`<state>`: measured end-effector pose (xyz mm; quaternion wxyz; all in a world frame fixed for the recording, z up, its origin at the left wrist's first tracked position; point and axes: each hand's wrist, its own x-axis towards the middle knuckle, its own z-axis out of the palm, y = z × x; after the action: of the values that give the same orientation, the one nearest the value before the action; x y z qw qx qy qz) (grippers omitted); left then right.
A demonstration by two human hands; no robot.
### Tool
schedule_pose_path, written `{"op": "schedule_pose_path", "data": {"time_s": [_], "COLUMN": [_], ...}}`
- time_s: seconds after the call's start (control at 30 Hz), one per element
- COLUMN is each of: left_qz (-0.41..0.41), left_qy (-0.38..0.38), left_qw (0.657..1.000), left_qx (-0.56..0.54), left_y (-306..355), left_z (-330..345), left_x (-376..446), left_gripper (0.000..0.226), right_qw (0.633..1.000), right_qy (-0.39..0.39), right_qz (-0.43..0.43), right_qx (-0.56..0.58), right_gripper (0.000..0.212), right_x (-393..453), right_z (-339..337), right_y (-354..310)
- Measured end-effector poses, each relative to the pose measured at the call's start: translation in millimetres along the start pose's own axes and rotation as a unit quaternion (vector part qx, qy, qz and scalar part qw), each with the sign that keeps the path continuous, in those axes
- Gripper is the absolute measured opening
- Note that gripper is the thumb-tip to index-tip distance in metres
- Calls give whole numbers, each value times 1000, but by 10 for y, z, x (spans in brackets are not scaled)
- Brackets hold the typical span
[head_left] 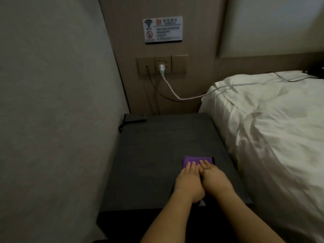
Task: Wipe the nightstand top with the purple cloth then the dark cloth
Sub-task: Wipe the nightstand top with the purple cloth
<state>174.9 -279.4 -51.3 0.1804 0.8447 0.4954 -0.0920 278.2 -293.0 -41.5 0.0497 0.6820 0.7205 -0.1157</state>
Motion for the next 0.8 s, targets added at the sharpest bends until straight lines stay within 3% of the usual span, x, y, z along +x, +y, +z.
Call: {"op": "schedule_pose_path", "data": {"time_s": [0.07, 0.33, 0.8], "left_qz": [-22, -104, -128], "left_qy": [12, 53, 100], "left_qw": [1000, 993, 986], "left_qx": [-1, -22, -26], "left_y": [-321, -1474, -2308], "left_z": [-76, -240, -559], "left_x": [-59, -291, 378], "left_gripper": [77, 72, 68], "right_qw": [1000, 994, 991], "right_qy": [-9, -21, -3], "right_qz": [-25, -109, -125], "right_qx": [1, 17, 36], "right_gripper": [55, 57, 55], "right_x": [194, 849, 1929], "right_z": [-19, -18, -183], "right_y": [-304, -1340, -1690]}}
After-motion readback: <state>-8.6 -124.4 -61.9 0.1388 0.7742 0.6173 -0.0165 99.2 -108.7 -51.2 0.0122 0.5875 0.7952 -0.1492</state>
